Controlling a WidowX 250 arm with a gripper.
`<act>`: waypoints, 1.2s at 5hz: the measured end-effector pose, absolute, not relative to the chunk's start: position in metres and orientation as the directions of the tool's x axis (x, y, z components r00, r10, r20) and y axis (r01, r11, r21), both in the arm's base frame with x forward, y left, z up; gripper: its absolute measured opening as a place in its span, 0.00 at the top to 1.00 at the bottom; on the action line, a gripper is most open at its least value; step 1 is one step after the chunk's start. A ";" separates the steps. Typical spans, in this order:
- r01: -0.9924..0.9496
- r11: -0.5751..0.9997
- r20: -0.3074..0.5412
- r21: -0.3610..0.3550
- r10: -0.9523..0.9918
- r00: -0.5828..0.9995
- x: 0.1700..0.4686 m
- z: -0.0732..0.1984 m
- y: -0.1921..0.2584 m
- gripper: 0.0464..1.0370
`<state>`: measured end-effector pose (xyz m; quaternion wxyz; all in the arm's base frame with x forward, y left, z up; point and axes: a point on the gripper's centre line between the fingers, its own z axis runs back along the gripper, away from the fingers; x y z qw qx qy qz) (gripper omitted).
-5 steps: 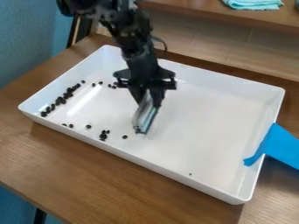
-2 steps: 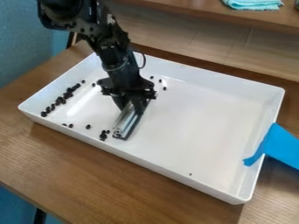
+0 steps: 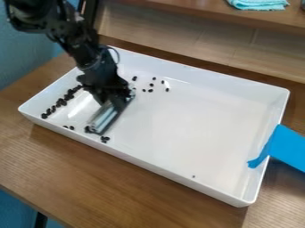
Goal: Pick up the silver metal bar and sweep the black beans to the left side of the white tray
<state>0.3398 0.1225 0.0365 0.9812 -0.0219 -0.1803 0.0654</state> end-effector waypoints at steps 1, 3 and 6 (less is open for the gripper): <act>-0.076 0.996 0.348 -0.053 0.090 0.933 0.330 0.035 0.145 0.66; -0.094 0.991 0.316 -0.097 0.120 0.941 0.307 0.044 0.189 0.66; -0.171 0.957 0.288 -0.233 0.236 0.928 0.386 0.088 0.068 0.66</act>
